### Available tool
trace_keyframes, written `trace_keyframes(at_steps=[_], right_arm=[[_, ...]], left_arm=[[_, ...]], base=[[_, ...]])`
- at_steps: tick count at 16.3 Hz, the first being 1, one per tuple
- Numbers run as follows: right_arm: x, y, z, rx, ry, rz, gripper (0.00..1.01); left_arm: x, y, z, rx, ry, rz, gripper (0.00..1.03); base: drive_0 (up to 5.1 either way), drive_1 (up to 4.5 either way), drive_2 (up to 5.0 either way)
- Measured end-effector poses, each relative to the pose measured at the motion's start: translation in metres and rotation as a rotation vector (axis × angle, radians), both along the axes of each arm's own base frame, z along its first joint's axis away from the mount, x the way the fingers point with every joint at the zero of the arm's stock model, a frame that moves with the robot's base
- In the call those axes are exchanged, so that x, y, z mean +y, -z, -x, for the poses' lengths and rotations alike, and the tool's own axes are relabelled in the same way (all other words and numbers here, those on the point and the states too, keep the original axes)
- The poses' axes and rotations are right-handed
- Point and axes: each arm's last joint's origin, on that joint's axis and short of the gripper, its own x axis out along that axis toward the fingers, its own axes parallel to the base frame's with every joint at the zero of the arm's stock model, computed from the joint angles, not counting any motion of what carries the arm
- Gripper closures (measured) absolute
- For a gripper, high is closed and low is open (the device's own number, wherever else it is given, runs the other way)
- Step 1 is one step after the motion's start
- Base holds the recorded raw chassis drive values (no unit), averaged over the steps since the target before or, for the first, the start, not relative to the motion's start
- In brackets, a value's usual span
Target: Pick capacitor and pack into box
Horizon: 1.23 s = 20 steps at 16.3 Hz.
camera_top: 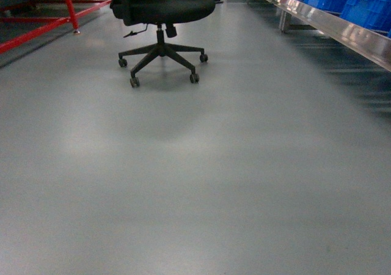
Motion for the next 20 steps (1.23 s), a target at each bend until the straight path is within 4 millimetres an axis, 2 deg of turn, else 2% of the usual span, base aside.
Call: trace_keyframes(at_steps=[20], right_arm=[[0.0, 0.0, 0.0, 0.0, 0.0, 0.0, 0.03]], left_arm=[[0.0, 0.0002, 0.0, 0.002, 0.0, 0.0, 0.6]], base=[[-5.0, 2.43, 2.4]])
